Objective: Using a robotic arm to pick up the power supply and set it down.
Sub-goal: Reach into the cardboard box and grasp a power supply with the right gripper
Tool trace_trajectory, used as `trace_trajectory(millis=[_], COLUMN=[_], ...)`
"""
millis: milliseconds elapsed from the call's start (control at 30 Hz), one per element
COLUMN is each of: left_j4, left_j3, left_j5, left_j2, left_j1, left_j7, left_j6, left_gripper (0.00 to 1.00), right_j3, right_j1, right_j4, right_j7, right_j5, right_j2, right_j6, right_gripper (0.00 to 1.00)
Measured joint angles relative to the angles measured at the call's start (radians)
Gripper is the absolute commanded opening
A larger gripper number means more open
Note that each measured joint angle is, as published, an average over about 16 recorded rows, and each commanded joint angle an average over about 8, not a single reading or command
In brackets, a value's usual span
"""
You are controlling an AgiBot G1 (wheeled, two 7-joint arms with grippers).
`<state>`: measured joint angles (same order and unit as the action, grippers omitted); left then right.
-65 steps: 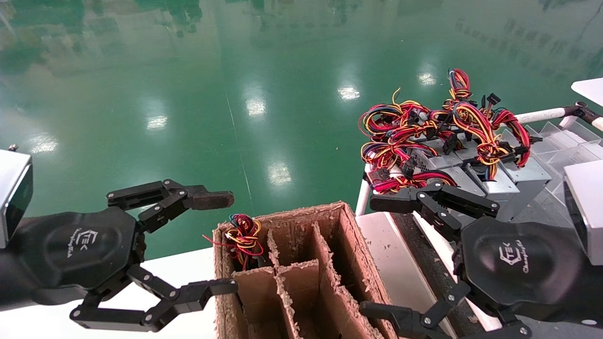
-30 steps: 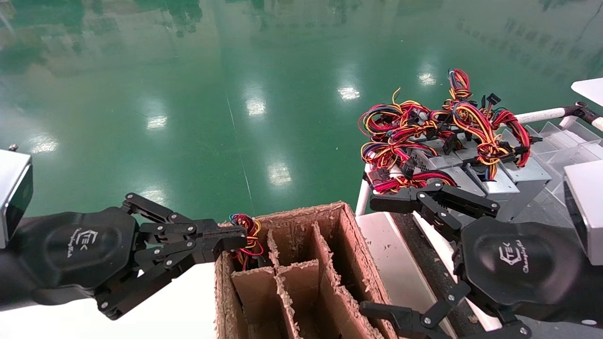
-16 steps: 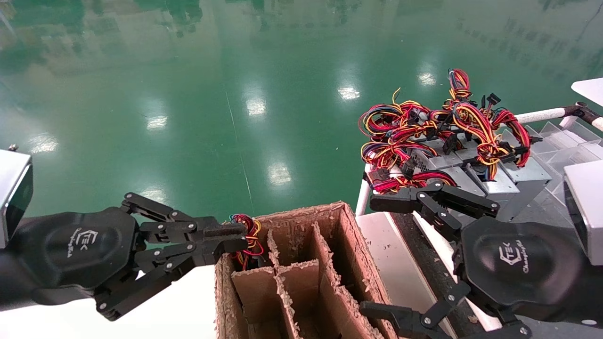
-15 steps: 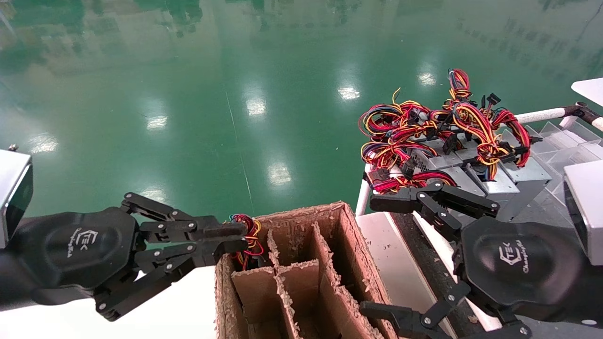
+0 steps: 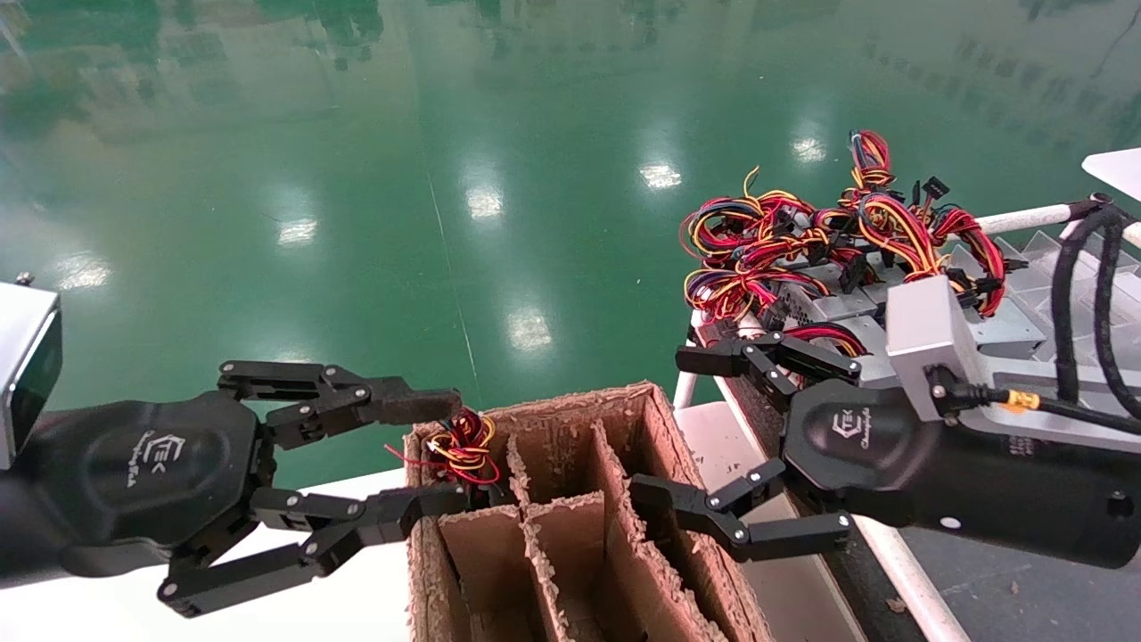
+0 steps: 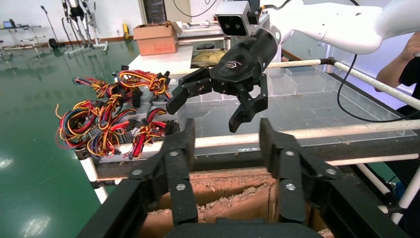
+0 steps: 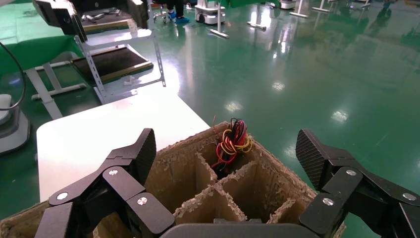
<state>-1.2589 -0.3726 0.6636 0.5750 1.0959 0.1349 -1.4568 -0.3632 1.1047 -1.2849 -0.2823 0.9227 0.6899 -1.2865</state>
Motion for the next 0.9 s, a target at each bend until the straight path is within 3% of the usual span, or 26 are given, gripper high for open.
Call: trace_trajectory(millis=[300,333,567,600,900], left_j4=[0.0,0.0,0.0,0.0,0.0], left_j3=[0.0,0.0,0.0,0.0,0.0], left_j5=[0.0,0.0,0.0,0.0,0.0], left_j2=[0.0,0.0,0.0,0.0,0.0], left_j1=[0.0,0.0,0.0,0.0,0.0], left_j7=[0.0,0.0,0.0,0.0,0.0], left_j6=[0.0,0.0,0.0,0.0,0.0], left_gripper=[1.0,1.0,1.0,1.0,1.0], right_j3=[-0.114,-0.131,-0.241,-0.253,-0.316], right_j1=[0.068,0.08,0.148,0.154,0.156], right_j4=[0.022,0.029,0.075,0.08,0.072], right_j7=[-0.085,-0.099,-0.194,-0.205,-0.262], right_j5=[0.197,0.225,0.401,0.421,0.551], right_j2=[0.145,0.168,0.321,0.339,0.439], right_j6=[0.128,0.143,0.237,0.248,0.353], right_gripper=[1.0,0.94,0.06,0.0,0.0])
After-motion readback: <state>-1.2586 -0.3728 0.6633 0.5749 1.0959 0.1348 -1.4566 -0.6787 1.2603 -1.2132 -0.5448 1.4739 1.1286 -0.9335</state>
